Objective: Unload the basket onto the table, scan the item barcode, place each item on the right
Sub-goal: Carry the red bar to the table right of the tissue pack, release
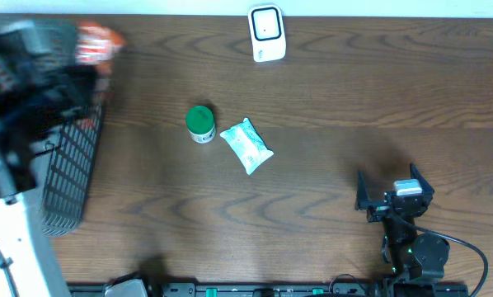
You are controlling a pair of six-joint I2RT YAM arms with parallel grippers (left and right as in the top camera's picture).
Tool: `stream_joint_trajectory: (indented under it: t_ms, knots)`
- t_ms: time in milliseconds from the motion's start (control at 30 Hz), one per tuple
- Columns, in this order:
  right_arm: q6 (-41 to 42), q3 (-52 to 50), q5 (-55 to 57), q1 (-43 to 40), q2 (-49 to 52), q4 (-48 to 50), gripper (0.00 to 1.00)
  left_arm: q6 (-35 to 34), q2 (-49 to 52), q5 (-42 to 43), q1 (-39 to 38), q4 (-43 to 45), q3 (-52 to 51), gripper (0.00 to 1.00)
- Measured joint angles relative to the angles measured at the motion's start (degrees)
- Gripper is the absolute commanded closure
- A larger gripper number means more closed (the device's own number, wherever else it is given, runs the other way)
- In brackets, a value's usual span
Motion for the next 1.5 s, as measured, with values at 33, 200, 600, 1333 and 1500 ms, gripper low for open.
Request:
stream_joint_trajectory:
  t_ms: [33, 200, 600, 1333, 1500]
  knots:
    - [0.0, 0.0, 0.02, 0.0, 0.0, 0.0, 0.01, -0.15, 0.79, -0.24, -4.22, 0.35, -0.33, 0.92]
    - [0.0, 0.0, 0.02, 0.0, 0.0, 0.0, 0.01, -0.2, 7.96, -5.18, -22.51, 1.44, -1.14, 0.93]
    - [0.0, 0.0, 0.02, 0.0, 0.0, -0.02, 0.01, -2.29, 35.82, -11.85, -44.41, 15.58, -1.7, 0.93]
    - [0.0, 0.0, 0.02, 0.0, 0.0, 0.0, 0.01, -6.05, 48.24, -17.38, -52.89, 23.06, -1.55, 0.0]
    - [0.0, 0.0, 0.02, 0.0, 0.0, 0.0, 0.01, -6.1, 40.26, -18.45, -45.05, 20.22, 1.33, 0.0]
